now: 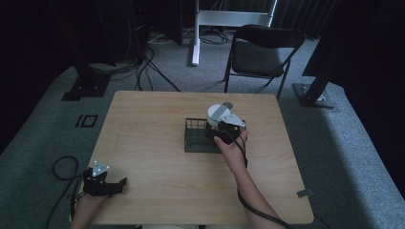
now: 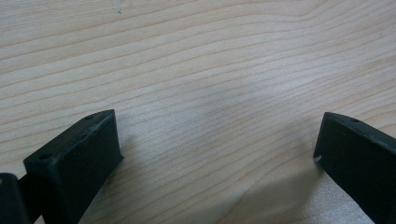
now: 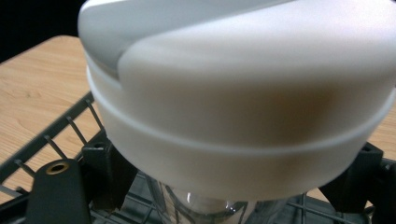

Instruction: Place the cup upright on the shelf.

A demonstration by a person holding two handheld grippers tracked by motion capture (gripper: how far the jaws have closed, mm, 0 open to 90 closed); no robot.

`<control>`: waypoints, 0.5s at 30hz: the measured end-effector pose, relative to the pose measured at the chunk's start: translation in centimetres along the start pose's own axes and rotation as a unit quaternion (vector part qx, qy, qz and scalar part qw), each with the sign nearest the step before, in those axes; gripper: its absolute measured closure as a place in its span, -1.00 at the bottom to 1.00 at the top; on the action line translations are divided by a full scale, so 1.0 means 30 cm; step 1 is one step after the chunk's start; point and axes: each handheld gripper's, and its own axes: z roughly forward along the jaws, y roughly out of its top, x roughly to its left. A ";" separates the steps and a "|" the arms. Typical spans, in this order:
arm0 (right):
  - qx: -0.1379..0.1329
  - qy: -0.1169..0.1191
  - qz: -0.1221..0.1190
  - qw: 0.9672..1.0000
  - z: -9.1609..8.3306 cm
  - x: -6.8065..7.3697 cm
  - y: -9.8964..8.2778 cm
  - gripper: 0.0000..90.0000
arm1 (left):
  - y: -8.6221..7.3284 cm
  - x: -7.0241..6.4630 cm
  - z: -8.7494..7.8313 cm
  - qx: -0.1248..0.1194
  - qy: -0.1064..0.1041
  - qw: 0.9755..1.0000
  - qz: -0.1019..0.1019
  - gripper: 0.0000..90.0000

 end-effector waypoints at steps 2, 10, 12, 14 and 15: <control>0.007 -0.002 0.002 1.000 0.008 0.001 -0.001 -0.59 | 0.000 0.000 0.000 0.000 0.000 1.000 0.000 -0.99; 0.026 -0.005 -0.008 1.000 0.030 0.014 -0.007 -0.59 | 0.000 0.000 0.000 0.000 0.000 1.000 0.000 -0.99; 0.030 -0.006 -0.004 1.000 0.034 0.014 -0.008 -0.59 | 0.000 0.000 0.000 0.000 0.000 1.000 0.000 -0.99; 0.033 -0.007 -0.005 0.999 0.036 0.015 -0.009 -0.59 | 0.000 0.000 0.000 0.000 0.000 1.000 0.000 -0.99; 0.038 -0.008 -0.005 0.999 0.039 0.014 -0.010 -0.59 | 0.000 0.000 0.000 0.000 0.000 1.000 0.000 -0.99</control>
